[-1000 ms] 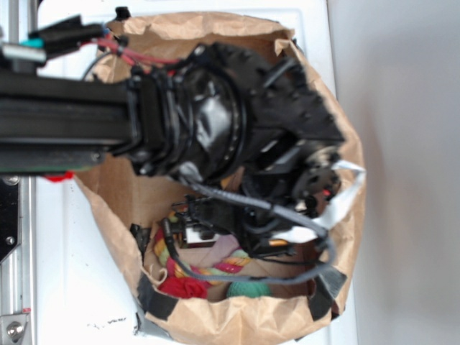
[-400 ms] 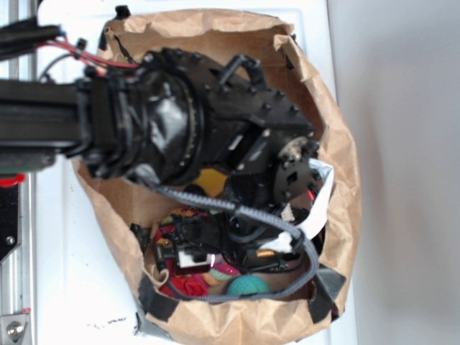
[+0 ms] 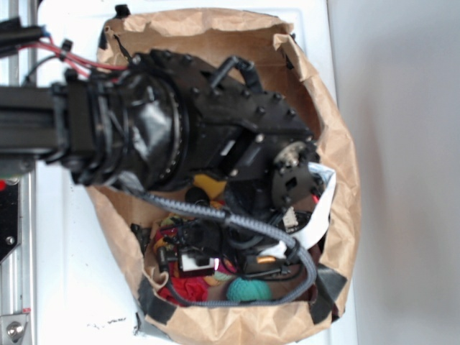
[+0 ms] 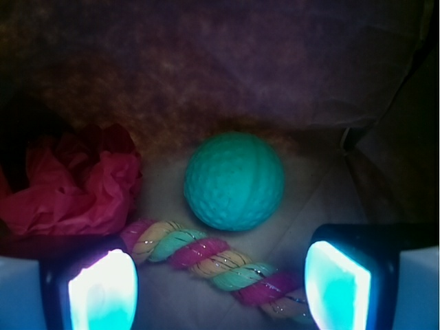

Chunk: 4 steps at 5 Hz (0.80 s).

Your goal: Grab the green ball.

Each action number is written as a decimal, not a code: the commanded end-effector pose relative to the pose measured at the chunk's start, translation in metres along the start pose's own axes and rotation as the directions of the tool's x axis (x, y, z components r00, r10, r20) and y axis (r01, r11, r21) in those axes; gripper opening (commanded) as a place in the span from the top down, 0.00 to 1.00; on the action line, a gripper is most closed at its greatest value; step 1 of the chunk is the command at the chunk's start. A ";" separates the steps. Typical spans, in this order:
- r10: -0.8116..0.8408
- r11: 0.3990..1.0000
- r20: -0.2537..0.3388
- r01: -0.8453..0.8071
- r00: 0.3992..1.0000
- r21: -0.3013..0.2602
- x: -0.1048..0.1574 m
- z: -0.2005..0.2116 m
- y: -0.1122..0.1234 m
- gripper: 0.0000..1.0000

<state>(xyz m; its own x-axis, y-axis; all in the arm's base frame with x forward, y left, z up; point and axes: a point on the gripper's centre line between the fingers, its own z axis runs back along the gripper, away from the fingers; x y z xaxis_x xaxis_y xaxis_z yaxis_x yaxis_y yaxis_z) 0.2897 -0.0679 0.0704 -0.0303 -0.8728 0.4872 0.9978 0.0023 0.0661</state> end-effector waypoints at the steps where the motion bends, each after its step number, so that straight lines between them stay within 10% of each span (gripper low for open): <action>1: -0.060 0.997 -0.009 0.061 0.998 0.042 0.016 0.012 0.000 0.00; 4: -0.041 0.999 0.032 0.041 0.999 -0.012 0.023 0.004 0.003 0.00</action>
<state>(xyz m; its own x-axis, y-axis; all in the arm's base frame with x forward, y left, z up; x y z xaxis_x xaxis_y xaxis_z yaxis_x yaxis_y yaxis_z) 0.2920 -0.0784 0.0742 -0.0244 -0.8528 0.5216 0.9994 -0.0077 0.0341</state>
